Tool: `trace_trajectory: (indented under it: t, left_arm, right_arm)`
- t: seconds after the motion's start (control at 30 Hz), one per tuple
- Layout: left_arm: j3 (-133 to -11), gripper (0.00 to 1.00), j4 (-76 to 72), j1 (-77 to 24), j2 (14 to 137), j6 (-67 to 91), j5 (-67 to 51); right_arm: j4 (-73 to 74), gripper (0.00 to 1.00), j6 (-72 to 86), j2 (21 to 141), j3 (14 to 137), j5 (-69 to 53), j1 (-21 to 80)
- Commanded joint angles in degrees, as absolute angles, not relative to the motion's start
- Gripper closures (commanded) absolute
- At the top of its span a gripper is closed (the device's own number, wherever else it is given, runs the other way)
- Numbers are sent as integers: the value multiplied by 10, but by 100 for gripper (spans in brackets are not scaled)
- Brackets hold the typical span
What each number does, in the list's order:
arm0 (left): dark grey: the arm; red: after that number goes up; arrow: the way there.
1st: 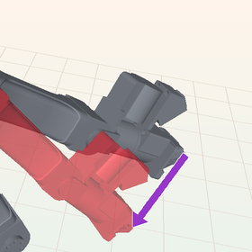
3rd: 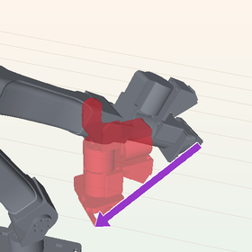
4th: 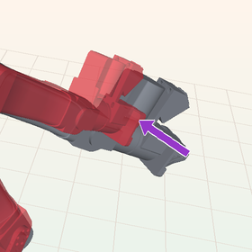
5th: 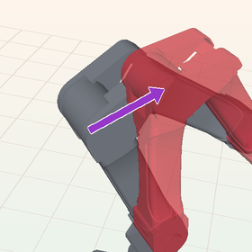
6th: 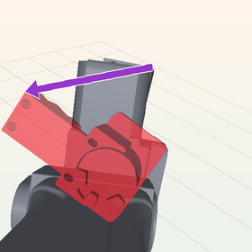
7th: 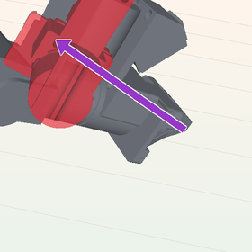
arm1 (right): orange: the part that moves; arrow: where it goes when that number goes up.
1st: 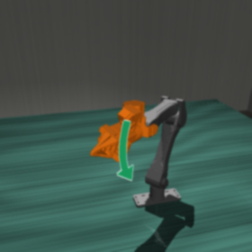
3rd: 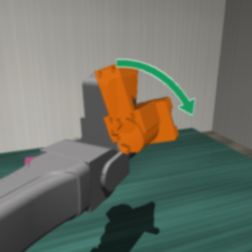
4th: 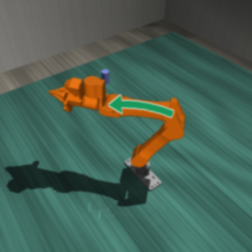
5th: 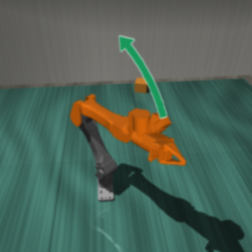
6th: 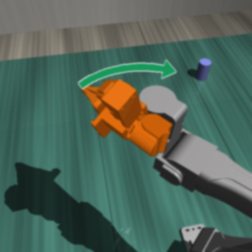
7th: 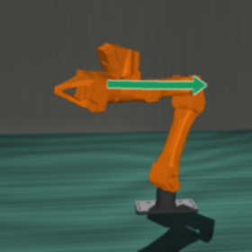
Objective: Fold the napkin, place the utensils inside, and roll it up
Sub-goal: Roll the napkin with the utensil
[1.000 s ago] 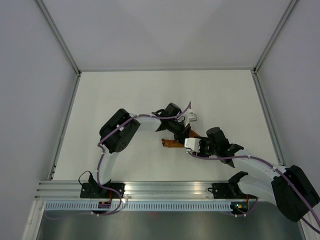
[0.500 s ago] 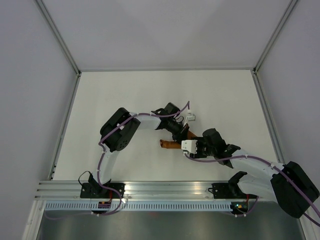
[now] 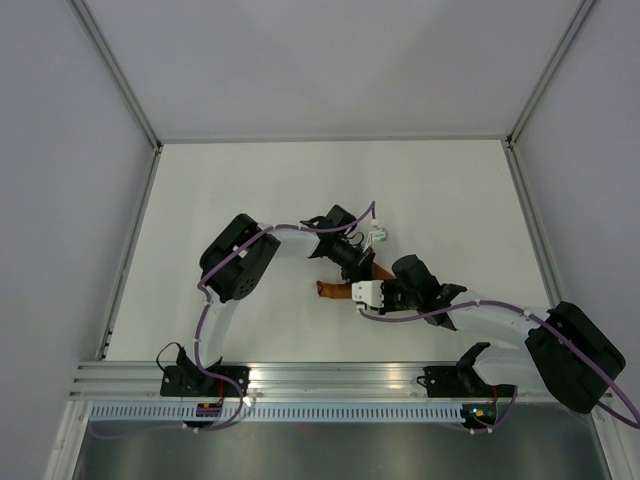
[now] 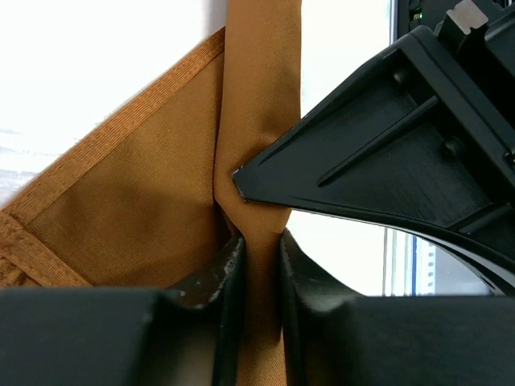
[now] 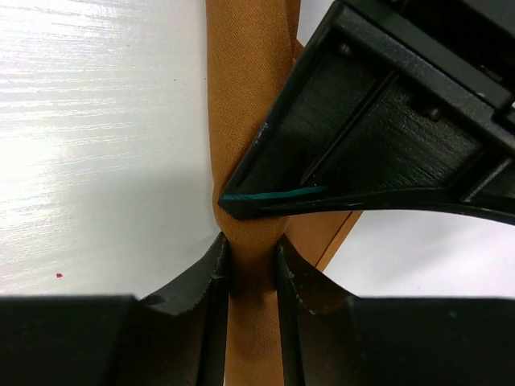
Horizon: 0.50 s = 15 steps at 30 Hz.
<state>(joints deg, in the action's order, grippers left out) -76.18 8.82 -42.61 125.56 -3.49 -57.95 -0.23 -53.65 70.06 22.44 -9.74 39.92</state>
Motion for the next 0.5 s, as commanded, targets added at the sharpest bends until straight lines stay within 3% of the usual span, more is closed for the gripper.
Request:
trace_trajectory:
  t: [0.0, 0.23, 0.47]
  left_arm:
    - [-723, 71, 167, -422, 1293, -27, -490]
    - [-701, 57, 117, -394, 1238, -5, -512]
    - [-647, 56, 41, -366, 1165, 61, -412]
  right_arm:
    - [36, 80, -533, 721, 222, -72, 398]
    - [96, 90, -529, 732, 249, -94, 396]
    - [159, 92, -536, 767, 289, -139, 377]
